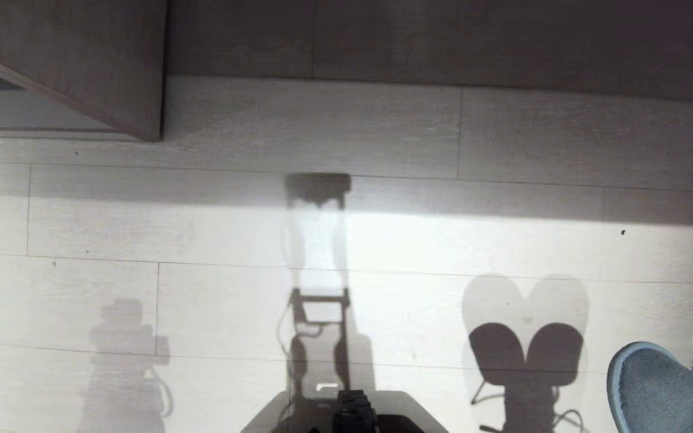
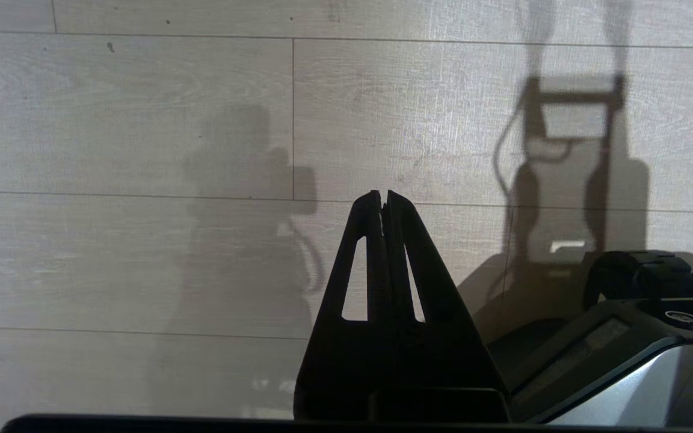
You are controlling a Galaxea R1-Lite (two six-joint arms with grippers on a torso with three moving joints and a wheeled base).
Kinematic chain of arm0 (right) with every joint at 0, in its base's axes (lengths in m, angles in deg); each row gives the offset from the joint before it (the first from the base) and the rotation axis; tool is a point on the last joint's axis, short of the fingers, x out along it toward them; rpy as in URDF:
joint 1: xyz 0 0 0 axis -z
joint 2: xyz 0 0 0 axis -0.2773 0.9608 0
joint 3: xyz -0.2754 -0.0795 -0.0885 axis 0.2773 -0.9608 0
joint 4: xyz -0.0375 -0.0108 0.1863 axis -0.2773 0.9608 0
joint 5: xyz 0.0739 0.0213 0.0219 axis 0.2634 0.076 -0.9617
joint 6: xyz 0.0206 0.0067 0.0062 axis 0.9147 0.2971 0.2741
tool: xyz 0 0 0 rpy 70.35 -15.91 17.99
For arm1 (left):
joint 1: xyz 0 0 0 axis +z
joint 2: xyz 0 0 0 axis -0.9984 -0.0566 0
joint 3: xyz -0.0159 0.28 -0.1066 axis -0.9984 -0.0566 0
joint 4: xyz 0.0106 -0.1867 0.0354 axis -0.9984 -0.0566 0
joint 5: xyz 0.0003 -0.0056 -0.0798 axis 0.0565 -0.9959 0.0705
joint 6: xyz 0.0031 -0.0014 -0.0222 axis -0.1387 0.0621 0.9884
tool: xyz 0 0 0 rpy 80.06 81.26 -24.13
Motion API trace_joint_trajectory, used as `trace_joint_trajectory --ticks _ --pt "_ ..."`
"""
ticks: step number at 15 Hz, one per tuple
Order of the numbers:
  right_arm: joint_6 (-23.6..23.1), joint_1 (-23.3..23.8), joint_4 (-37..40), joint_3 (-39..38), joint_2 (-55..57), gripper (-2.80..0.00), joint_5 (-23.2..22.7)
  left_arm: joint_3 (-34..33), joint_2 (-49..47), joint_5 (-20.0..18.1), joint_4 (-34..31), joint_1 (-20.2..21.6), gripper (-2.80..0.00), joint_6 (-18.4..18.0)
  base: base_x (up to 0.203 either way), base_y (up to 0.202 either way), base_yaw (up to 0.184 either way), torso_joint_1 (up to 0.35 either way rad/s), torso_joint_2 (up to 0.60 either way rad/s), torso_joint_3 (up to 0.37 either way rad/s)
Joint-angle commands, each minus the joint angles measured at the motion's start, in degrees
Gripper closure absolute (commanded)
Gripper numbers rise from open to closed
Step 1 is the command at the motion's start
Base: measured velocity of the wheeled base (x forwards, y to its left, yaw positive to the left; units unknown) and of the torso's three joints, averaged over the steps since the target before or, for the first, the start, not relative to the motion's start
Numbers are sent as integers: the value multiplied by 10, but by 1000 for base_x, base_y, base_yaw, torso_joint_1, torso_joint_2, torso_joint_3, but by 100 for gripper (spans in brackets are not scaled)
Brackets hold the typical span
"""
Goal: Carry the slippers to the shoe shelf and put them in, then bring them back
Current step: Place the slippers on the floor
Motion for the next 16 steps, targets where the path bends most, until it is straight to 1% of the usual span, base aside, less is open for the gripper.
trace_joint_trajectory --ticks 1,13,16 --pt "-1 0 0 0 1 0 0 0 0 0 0 0 0 0 0 0 0 7 -1 -188" --pt "-4 0 0 0 1 0 -1 0 0 0 0 0 0 0 0 0 0 3 3 -198" --pt "-4 0 1 0 1 0 -1 0 0 0 0 0 0 0 0 0 0 1 2 -67"
